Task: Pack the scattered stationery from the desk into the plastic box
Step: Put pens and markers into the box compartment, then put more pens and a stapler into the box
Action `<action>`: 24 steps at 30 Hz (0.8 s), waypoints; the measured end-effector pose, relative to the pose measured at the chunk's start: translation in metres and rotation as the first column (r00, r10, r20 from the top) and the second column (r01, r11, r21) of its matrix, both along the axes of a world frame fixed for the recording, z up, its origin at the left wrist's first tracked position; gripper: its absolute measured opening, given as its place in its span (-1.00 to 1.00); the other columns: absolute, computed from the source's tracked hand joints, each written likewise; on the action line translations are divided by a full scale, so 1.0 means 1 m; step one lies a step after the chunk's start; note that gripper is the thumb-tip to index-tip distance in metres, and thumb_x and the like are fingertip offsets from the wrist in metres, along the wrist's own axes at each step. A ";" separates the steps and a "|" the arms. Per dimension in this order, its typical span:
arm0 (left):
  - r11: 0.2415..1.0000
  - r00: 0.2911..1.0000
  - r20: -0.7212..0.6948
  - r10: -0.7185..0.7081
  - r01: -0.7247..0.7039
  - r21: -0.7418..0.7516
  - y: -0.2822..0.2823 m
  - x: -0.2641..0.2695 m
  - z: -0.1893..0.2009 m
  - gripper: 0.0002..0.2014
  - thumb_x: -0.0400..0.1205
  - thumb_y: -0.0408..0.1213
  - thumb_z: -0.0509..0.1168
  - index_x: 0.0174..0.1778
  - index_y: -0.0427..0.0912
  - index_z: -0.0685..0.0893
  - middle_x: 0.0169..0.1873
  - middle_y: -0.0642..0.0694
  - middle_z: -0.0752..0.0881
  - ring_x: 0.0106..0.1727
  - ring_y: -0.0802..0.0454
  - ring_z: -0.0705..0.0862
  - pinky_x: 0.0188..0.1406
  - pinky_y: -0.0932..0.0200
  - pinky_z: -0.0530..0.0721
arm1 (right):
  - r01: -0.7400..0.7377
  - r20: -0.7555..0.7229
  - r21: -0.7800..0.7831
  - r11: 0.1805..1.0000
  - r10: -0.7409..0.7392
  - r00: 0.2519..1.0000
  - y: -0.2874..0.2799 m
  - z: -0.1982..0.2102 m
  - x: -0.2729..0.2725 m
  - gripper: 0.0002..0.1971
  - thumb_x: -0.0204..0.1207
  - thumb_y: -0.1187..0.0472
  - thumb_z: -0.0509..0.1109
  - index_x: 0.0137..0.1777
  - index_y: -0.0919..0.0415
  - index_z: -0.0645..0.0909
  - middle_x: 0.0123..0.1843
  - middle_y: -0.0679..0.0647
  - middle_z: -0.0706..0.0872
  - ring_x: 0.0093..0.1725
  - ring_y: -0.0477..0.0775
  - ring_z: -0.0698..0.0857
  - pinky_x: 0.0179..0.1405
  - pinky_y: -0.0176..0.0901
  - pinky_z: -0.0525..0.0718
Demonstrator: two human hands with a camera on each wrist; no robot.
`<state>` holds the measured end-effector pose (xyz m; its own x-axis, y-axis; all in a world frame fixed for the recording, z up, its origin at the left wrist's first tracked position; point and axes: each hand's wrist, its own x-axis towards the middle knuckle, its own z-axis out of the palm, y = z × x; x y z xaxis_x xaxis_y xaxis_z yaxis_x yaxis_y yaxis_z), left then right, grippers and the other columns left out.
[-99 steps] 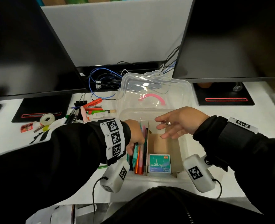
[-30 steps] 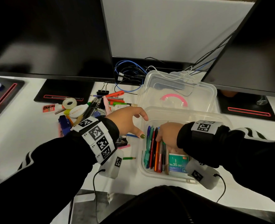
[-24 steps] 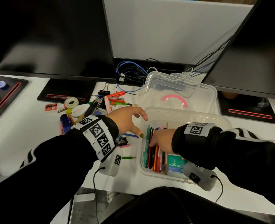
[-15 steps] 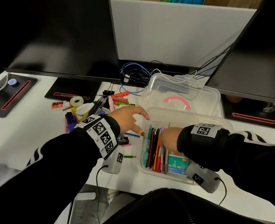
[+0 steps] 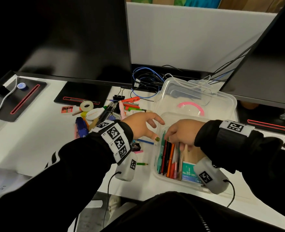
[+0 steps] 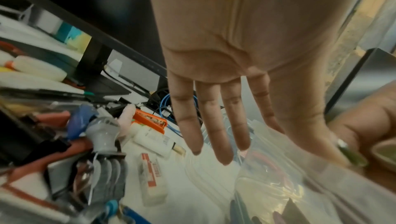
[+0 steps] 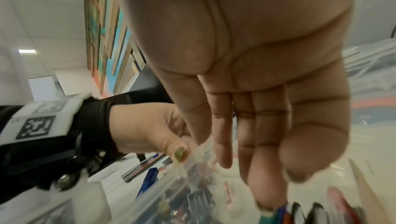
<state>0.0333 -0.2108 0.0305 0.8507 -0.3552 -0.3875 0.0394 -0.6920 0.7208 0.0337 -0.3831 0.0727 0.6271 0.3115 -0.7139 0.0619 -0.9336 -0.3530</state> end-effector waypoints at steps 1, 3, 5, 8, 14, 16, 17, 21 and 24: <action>1.000 1.000 -0.002 -0.018 0.018 -0.017 0.001 0.000 0.000 -0.50 0.40 -0.16 0.54 0.23 0.25 0.58 0.08 0.11 0.62 -0.20 0.30 0.60 0.02 0.28 0.54 | 0.045 0.025 0.014 0.999 -0.045 0.999 0.002 0.000 0.003 -0.71 0.59 0.25 0.27 0.29 0.14 0.62 -0.15 0.11 0.75 -0.32 0.02 0.68 -0.44 -0.25 0.61; 0.998 0.998 -0.015 -0.059 0.058 -0.037 0.010 0.000 -0.002 -0.48 0.49 -0.22 0.47 0.32 0.28 0.53 0.13 0.13 0.63 -0.12 0.14 0.69 -0.05 0.32 0.62 | 0.095 0.088 0.024 0.995 -0.097 0.991 0.011 0.003 0.006 -0.72 0.57 0.26 0.31 0.25 0.19 0.66 -0.37 -0.01 0.63 -0.48 -0.08 0.60 -0.53 -0.31 0.54; 0.998 0.998 -0.019 -0.054 0.054 -0.032 0.025 0.001 -0.002 -0.46 0.55 -0.27 0.41 0.37 0.33 0.47 0.16 0.17 0.64 -0.01 0.04 0.71 0.00 0.25 0.68 | 0.111 0.118 0.003 0.994 -0.110 0.987 0.020 0.005 0.009 -0.79 0.56 0.26 0.32 0.14 0.20 0.69 -0.42 -0.06 0.57 -0.51 -0.14 0.55 -0.55 -0.35 0.48; 0.996 1.000 0.029 0.001 -0.004 0.090 0.064 0.007 -0.001 -0.51 0.57 -0.28 0.37 0.36 0.25 0.49 0.13 0.16 0.66 0.01 0.16 0.64 0.02 0.31 0.60 | 0.073 0.173 -0.124 0.990 -0.050 0.984 0.041 0.015 0.010 -0.86 0.60 0.16 0.29 -0.16 0.18 0.58 -0.38 -0.01 0.57 -0.46 -0.08 0.52 -0.50 -0.33 0.45; 0.924 0.994 0.062 0.086 -0.103 0.369 0.149 0.016 -0.005 -0.65 0.60 -0.24 0.31 0.30 0.11 0.57 0.13 0.05 0.67 0.05 0.10 0.62 0.05 0.17 0.58 | 0.095 0.226 -0.072 0.993 -0.077 0.971 0.089 0.023 0.013 -0.74 0.63 0.09 0.25 0.01 0.29 0.63 -0.15 0.14 0.73 -0.29 0.06 0.61 -0.33 -0.23 0.51; 0.893 0.992 0.031 0.119 -0.120 0.433 0.170 0.015 -0.011 -0.65 0.58 -0.25 0.32 0.29 0.10 0.57 0.14 0.01 0.66 0.08 0.05 0.63 0.10 0.12 0.61 | 0.215 0.153 0.034 0.976 -0.218 0.964 0.106 0.018 0.011 -0.84 0.58 0.16 0.30 0.01 0.22 0.65 -0.31 0.06 0.67 -0.44 -0.03 0.61 -0.44 -0.29 0.58; 0.880 0.993 0.013 0.115 -0.108 0.462 0.178 0.015 -0.015 -0.64 0.57 -0.26 0.32 0.28 0.10 0.58 0.16 -0.01 0.65 0.10 0.03 0.63 0.13 0.10 0.62 | 0.227 0.139 0.050 0.973 -0.232 0.963 0.116 0.015 0.011 -0.81 0.57 0.18 0.32 0.06 0.24 0.67 -0.31 0.06 0.66 -0.44 -0.04 0.61 -0.41 -0.26 0.62; 0.879 0.996 0.064 0.056 -0.079 0.470 0.198 0.012 -0.031 -0.67 0.53 -0.33 0.36 0.18 0.09 0.64 0.14 -0.02 0.54 0.16 -0.02 0.56 0.19 0.11 0.56 | 0.072 0.141 -0.056 0.996 -0.063 0.988 0.158 0.001 0.009 -0.68 0.59 0.15 0.27 0.24 0.29 0.64 0.08 0.16 0.71 0.00 0.12 0.68 0.06 -0.11 0.64; 0.898 0.978 0.178 0.107 -0.172 0.404 0.211 0.013 -0.035 -0.69 0.52 -0.40 0.34 0.12 0.04 0.67 0.20 -0.05 0.51 0.26 -0.04 0.49 0.26 0.14 0.48 | -0.007 0.166 -0.097 0.995 0.023 0.986 0.186 -0.018 0.009 -0.67 0.62 0.16 0.24 0.34 0.22 0.57 0.29 0.16 0.65 0.25 0.16 0.61 0.15 -0.16 0.56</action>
